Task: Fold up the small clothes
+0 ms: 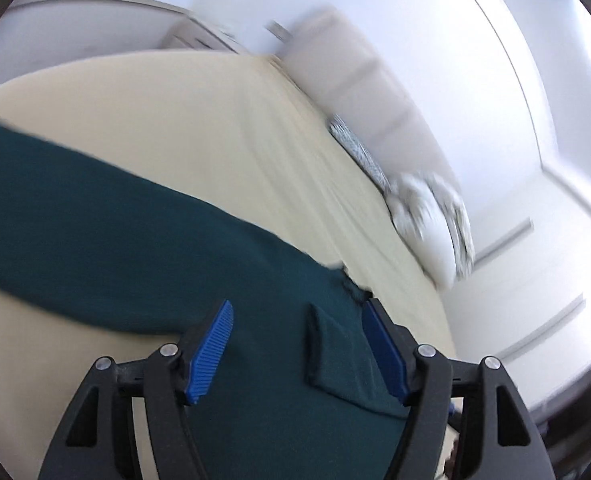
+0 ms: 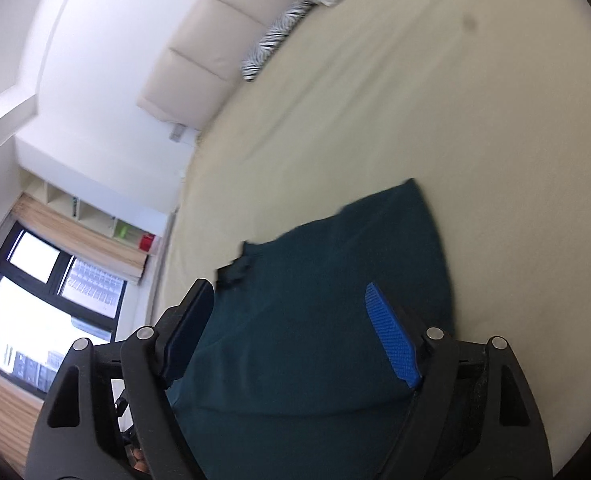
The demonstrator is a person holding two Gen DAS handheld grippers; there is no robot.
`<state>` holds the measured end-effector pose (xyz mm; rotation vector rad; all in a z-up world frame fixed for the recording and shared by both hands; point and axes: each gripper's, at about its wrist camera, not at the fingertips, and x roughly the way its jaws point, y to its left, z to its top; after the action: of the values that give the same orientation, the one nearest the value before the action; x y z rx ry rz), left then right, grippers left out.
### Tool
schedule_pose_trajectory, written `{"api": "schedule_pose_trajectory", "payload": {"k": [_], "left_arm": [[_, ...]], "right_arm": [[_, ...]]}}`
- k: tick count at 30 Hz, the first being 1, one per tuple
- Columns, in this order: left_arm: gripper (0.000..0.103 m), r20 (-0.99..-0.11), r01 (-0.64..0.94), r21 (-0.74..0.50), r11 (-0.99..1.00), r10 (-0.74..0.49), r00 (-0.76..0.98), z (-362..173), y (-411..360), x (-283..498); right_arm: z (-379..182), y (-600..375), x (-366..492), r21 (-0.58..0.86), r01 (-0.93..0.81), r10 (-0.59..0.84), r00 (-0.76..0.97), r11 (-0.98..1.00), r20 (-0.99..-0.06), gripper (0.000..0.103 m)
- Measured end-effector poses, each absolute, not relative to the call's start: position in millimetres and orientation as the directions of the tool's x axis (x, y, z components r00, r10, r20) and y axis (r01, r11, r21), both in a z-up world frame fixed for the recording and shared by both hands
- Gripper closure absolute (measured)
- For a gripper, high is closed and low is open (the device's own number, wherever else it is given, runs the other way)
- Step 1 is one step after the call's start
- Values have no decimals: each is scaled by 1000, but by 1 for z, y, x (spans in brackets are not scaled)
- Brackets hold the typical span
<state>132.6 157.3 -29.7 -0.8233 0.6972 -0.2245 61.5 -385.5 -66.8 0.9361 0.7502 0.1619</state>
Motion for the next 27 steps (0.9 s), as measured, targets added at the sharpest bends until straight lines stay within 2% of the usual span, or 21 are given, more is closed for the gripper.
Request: {"api": "schedule_pose_trajectory", "payload": {"k": [7,9,11,16,19,20,21,22,24,27], "left_arm": [[33,-502,-415,-831,370,-177,847,-80,318,43],[32,-480,-434,-861,264,-143,865,-95,347,33],[38,-478,-452,-872,188,-133,868,-105,362,33],[39,-472,-472,-881,18,-53,880,-117,379,43],[54,-473,-472,-879,-70,-12,881,-127,393,50],[69,-481,-480,-873,-86,-4,877,-131,394,52],[90,-498,-496,-863,-94,-4,867,-133,395,57],[94,-518,-517,-851,-93,-15,855,-135,391,63],[95,-524,-524,-851,-27,-17,852,-122,381,72],[95,-532,-511,-823,248,-22,846,-74,344,105]], "right_arm": [[-57,-309,40,824,121,550,690,553,-470,24],[-60,-283,43,823,109,569,671,558,-475,24],[-61,-264,42,816,108,580,651,568,-490,24],[-61,-251,30,816,115,593,630,567,-501,24],[-60,-254,23,825,119,600,630,553,-493,24],[-63,-251,27,827,119,602,630,550,-491,24],[-62,-250,26,826,119,600,631,551,-491,24],[-62,-254,23,826,117,601,632,551,-490,24],[-62,-258,20,826,114,602,630,553,-490,24],[-65,-263,18,825,116,607,622,553,-494,24]]}}
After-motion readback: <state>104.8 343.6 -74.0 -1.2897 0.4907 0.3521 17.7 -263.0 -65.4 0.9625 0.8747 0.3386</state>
